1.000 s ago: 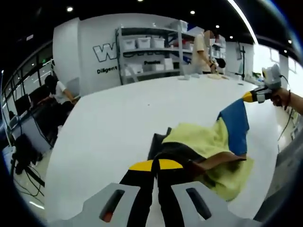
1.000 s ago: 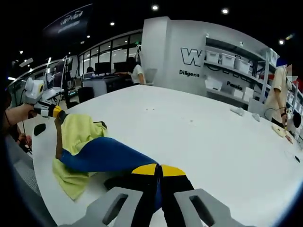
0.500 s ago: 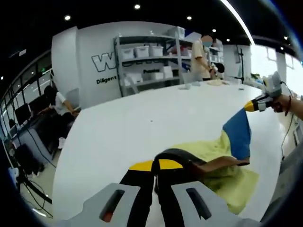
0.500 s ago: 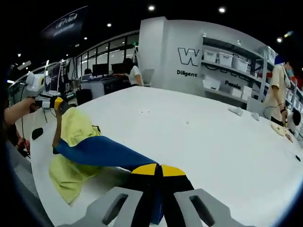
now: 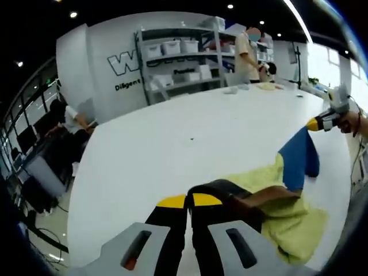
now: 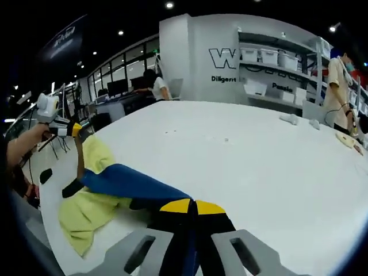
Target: Fold the garment on the visible template until the final outline fits inside the template.
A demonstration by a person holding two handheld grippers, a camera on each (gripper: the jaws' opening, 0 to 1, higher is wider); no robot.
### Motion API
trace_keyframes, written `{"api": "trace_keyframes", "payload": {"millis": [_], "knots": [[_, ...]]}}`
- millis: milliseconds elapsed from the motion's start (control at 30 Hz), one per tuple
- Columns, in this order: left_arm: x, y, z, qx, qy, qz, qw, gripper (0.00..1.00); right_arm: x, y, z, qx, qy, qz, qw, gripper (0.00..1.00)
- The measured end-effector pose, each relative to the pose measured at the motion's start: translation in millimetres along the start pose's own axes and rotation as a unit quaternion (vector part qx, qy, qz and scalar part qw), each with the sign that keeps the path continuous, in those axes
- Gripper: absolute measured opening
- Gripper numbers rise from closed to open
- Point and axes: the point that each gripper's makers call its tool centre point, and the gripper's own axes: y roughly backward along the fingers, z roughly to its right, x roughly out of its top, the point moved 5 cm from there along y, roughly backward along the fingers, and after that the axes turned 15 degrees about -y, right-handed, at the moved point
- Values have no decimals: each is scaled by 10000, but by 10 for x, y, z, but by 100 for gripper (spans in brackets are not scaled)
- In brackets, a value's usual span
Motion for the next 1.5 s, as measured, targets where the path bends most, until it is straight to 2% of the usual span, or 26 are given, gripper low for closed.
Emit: {"api": "trace_keyframes", "payload": {"millis": [100,233,367,567,700,900,1133,1267,1333,1433,1500], "knots": [[-21,-155,-60,-66,63,-65,9999,0,-20,-91,76,-36,-206,-45,9998,0],[-89,-355,-79,-154,-7,-315,9994,0,-82,-244,200,-154,-571,-185,9981,0],[-163,-553,-74,-177,-98,-558,9982,0,-135,-374,252,-248,-400,-309,9984,0],[-245,-747,-25,-233,-272,-793,9962,0,-105,-501,304,-403,-233,-315,9984,0],[-340,-861,-1,-307,-242,-1027,9939,0,-94,-574,347,-554,-16,-396,9977,0],[-413,-917,13,-365,-152,-1221,9917,0,-130,-633,396,-728,82,-536,9959,0],[-476,-964,-3,-339,-216,-1314,9905,0,-188,-680,429,-843,-127,-552,9948,0],[-445,-960,-25,-225,-77,-1198,9925,1,-199,-686,438,-872,-286,-533,9944,0],[-422,-933,-55,-190,-15,-1166,9930,7,-167,-671,427,-873,-303,-428,9948,0],[-357,-859,-60,-262,370,-1039,9936,23,-113,-630,361,-780,-453,-252,9956,0],[-338,-778,-68,-227,347,-1034,9938,27,-68,-612,261,-528,-573,-77,9969,2]]}}
